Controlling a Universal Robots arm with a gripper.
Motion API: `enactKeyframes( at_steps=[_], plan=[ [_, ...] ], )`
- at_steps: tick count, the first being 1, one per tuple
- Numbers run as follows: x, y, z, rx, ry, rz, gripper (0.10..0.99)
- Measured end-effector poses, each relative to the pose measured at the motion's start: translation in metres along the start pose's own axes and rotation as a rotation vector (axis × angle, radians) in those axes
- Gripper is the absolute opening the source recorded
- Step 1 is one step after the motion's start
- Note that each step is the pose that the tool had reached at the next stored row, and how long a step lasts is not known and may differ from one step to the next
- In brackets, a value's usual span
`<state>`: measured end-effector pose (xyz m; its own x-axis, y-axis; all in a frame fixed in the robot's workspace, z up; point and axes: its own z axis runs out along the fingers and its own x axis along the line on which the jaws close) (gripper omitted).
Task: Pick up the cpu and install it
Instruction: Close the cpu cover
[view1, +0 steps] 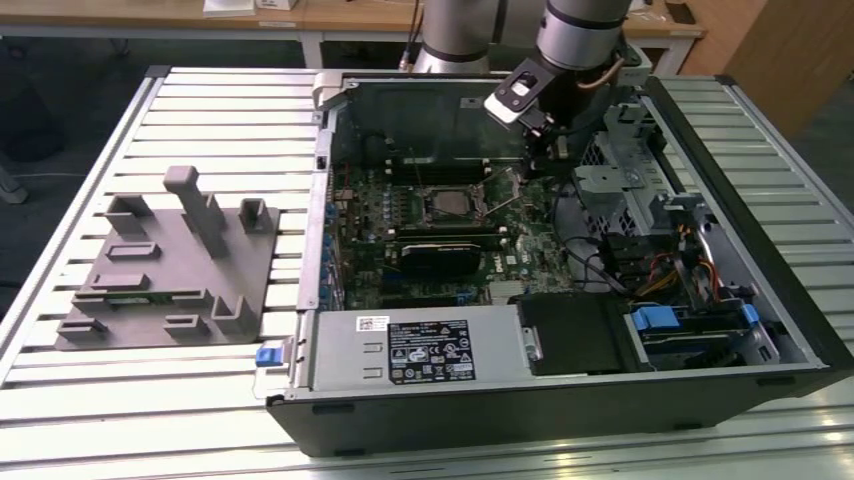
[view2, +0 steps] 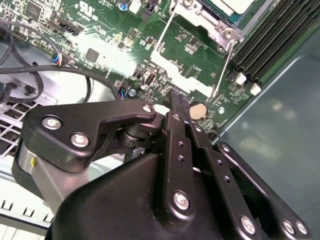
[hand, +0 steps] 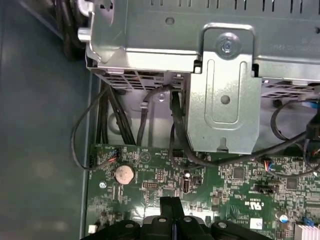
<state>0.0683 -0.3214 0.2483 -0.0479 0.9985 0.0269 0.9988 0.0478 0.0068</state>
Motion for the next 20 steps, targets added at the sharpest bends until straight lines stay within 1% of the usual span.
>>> enactKeyframes(
  at_steps=[5, 8, 10, 12, 15, 18, 20],
  plan=[
    [0.0, 0.0004, 0.009, 0.0, 0.0001, 0.0, 0.106],
    [-0.0001, 0.0003, 0.011, 0.004, 0.0002, 0.0, 0.106],
    [0.0, -0.0008, 0.0111, 0.005, 0.0001, 0.0, 0.106],
    [0.0001, -0.0032, 0.0111, 0.005, 0.0002, 0.0, 0.106],
    [0.0003, -0.0087, 0.0106, 0.005, 0.0001, 0.0, 0.106],
    [0.0008, -0.0154, 0.0069, 0.005, 0.0002, 0.0, 0.106],
    [0.001, -0.0194, 0.0057, 0.004, 0.0008, 0.0, 0.106]
  ],
)
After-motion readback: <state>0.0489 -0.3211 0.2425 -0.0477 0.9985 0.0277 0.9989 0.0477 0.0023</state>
